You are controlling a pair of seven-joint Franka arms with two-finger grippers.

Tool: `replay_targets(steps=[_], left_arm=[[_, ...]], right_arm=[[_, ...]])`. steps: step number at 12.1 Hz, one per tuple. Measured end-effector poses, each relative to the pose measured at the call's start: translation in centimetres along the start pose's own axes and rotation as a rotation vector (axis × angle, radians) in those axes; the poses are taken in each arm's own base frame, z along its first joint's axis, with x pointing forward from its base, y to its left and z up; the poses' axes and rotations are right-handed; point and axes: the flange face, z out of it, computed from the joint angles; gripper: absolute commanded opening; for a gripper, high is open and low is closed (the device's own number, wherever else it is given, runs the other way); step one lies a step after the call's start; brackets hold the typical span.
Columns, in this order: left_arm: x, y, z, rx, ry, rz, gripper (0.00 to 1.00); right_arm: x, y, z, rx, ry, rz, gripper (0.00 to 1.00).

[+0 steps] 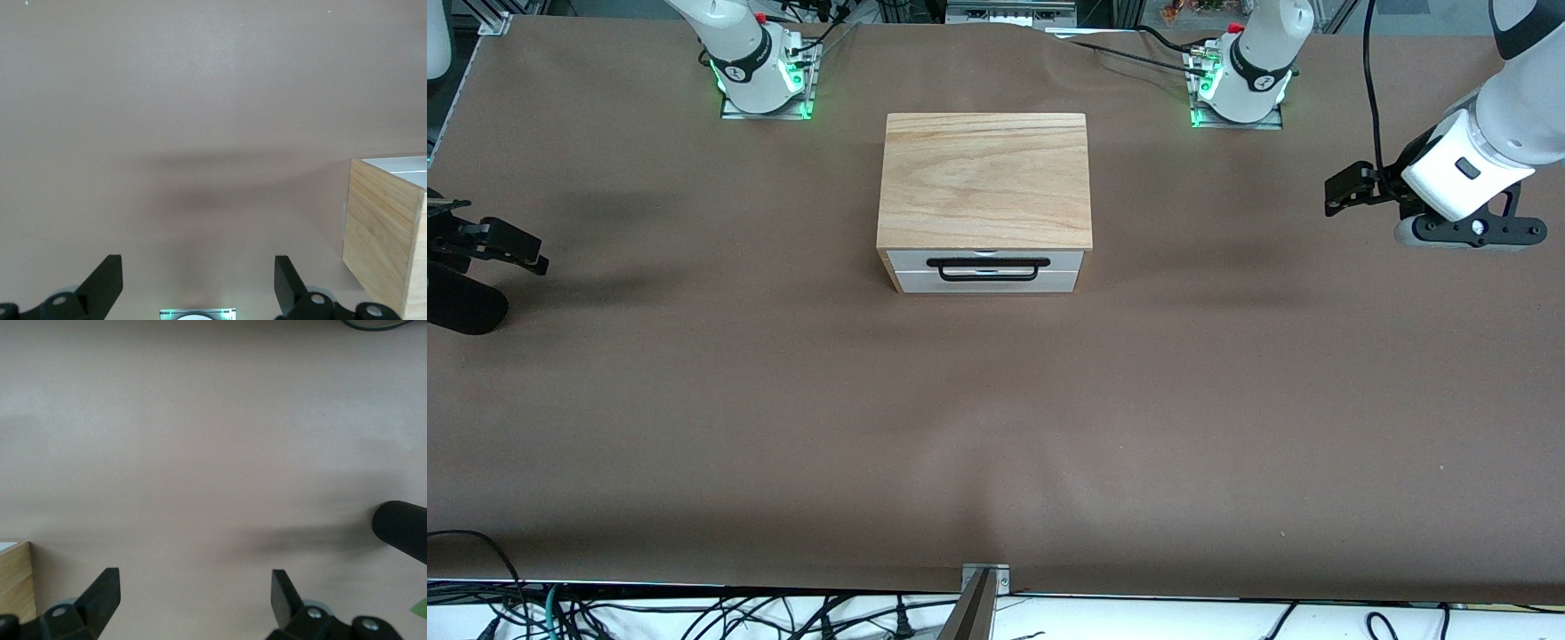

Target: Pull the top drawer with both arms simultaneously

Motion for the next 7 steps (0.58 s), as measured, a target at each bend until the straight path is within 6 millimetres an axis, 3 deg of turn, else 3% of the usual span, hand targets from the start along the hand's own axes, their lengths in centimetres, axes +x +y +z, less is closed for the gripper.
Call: replay_targets(steps=[7], left_arm=[[0.01,-0.08,0.22,0.000,-0.005,-0.001,1.00]], right_arm=[[0.30,-0.90,-0.26,-0.013,0.010,-0.019,1.00]])
